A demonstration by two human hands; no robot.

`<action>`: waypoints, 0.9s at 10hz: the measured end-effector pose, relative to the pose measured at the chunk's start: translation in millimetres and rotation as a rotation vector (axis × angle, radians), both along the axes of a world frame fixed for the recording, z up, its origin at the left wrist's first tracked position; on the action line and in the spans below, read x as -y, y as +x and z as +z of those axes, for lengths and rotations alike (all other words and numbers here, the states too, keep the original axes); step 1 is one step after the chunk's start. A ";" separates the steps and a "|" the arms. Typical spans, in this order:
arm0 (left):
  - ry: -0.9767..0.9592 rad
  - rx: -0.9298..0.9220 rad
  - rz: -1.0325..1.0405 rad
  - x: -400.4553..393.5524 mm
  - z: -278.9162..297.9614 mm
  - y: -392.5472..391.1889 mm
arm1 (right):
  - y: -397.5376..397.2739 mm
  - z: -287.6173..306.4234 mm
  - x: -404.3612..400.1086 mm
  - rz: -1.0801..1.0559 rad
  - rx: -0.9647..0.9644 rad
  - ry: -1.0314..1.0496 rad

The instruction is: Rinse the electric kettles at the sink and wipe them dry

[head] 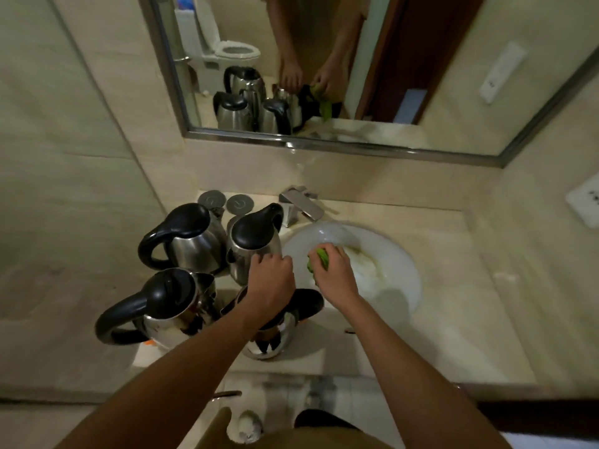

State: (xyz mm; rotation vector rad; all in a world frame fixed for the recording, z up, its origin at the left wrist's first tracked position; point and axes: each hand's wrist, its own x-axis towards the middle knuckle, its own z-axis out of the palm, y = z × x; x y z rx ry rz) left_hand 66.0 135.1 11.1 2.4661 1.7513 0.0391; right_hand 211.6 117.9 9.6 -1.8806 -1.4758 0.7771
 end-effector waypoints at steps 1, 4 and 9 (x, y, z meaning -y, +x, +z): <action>-0.075 0.034 -0.097 -1.2 10.4 44.7 | 42.0 16.1 11.9 -0.073 0.042 -0.032; -0.312 0.034 -0.362 0.3 4.0 172.9 | 194.4 10.6 54.7 -0.236 0.065 -0.249; -0.521 -0.063 -0.331 14.4 6.7 350.6 | 368.6 -27.9 57.6 -0.267 0.235 -0.406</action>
